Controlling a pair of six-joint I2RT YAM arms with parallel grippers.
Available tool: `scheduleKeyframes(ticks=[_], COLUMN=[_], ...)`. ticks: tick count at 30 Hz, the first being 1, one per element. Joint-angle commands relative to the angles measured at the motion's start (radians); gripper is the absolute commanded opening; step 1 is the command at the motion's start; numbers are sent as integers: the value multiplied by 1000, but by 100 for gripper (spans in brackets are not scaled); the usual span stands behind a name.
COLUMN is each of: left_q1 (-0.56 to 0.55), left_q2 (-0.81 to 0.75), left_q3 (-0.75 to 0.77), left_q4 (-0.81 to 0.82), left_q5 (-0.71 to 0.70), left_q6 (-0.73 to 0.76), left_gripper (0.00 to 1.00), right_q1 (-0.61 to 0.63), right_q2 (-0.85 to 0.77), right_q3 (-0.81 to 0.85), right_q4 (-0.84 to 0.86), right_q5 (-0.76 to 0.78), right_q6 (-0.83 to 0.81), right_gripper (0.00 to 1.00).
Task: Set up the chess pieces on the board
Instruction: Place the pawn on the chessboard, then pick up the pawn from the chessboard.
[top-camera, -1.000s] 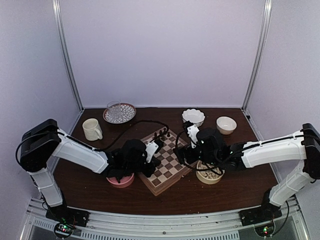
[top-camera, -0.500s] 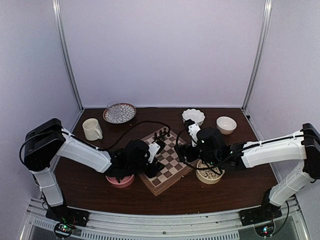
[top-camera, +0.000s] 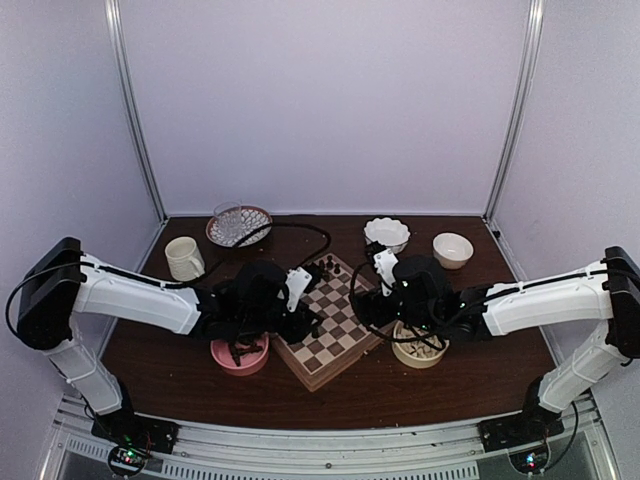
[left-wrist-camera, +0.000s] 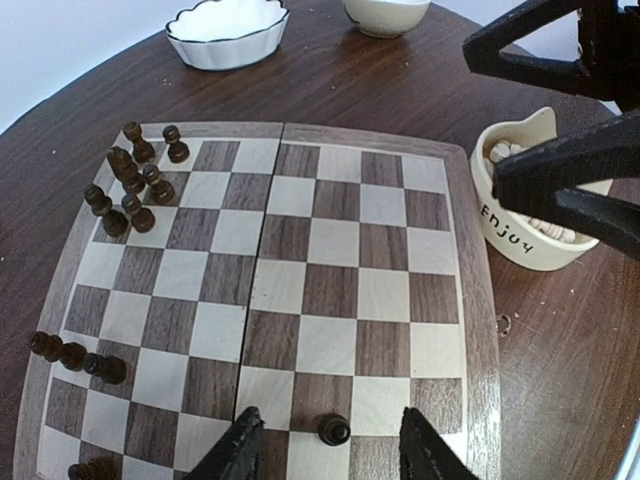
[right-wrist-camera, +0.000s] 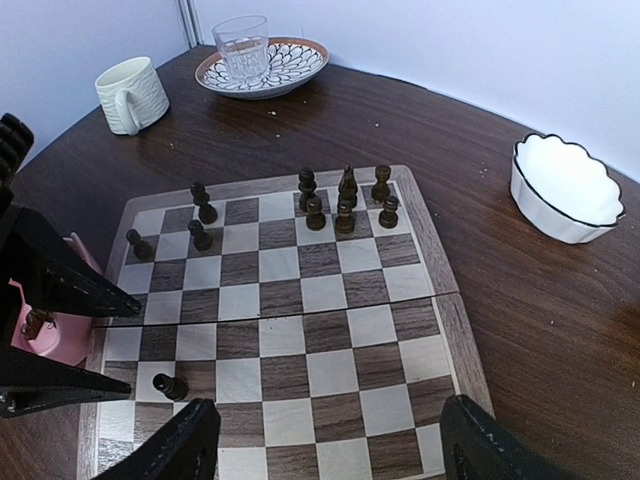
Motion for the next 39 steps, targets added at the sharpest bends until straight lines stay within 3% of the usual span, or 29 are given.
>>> scheduleKeyframes(ticks=[1,10,19,33,39], left_q1=[7,81,89,88,87], left_q2=[-6,-226,-395,-415,-410], left_q3=[37,-97,-244,-266,-257], left_q4=[-69,-33,34,67,57], left_q5=[7,-122,-484,-513,-506], left_q6=[-16,-99,-151,-150,-145], left_gripper=[46,43,43,46,46], right_q1=[4,40,105,108,107], right_q2=[4,109,254,415,454], right_q3=[25,195,331,445,483], right_q4=[-4,-211,-331,-390,-405], right_q5=[-10,-187,-221,-172,-162], right_q6=[-14,-64,-99,-99,-95], right_gripper=[77,57,49,46,41])
